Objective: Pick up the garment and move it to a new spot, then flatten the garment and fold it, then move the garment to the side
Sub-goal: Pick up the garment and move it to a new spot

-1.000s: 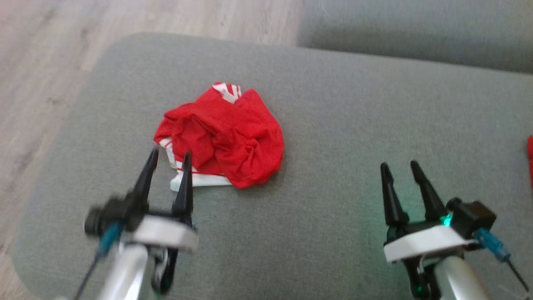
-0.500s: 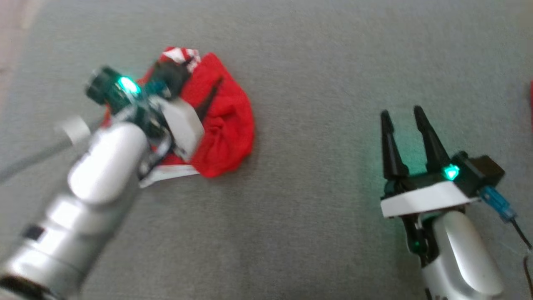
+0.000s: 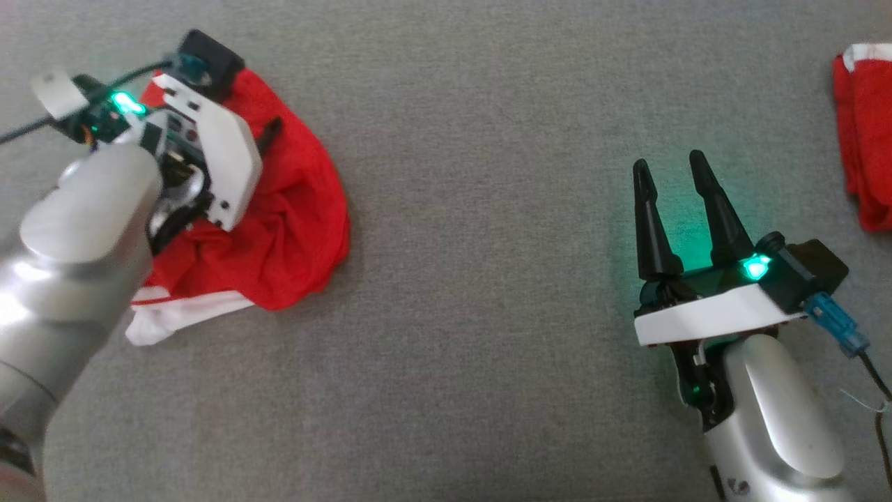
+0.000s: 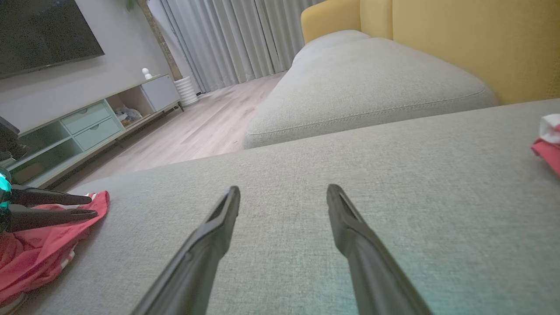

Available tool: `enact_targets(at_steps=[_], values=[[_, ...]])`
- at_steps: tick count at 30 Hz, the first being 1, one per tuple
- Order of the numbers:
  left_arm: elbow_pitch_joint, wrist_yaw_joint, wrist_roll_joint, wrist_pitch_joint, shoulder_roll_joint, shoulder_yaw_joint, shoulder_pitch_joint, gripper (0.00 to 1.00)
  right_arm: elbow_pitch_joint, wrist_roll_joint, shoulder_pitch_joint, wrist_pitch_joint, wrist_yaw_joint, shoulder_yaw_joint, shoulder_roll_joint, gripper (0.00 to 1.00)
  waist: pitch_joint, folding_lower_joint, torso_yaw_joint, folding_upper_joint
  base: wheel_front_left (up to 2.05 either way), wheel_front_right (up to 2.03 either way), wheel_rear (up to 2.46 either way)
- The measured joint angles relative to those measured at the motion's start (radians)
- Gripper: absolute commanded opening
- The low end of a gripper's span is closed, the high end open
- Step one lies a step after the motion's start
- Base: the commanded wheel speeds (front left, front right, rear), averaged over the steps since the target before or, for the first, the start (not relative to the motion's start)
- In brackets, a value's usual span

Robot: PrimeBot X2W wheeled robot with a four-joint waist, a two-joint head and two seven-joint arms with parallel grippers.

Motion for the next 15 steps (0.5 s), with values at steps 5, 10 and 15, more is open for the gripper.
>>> enact_targets(at_steps=[5,10,15], values=[[0.033,0.000,-0.055,-0.002,0.007,-0.059,-0.042,1.00,-0.006,0.000,-0.002,0.000,0.000,0.000,0.000,1.00,0.016,0.0000,-0.018,0.0000,0.00,0.00,0.00],[0.031,0.000,-0.156,-0.003,0.015,-0.101,-0.055,0.34,-0.008,0.000,-0.002,0.000,0.000,0.000,0.000,1.00,0.024,0.0000,-0.027,0.0000,0.00,0.00,0.00],[0.012,0.000,-0.219,-0.049,0.019,-0.139,-0.063,0.00,-0.007,0.000,-0.002,0.000,0.000,-0.006,0.000,1.00,0.011,0.0000,-0.024,0.0000,0.00,0.00,0.00]])
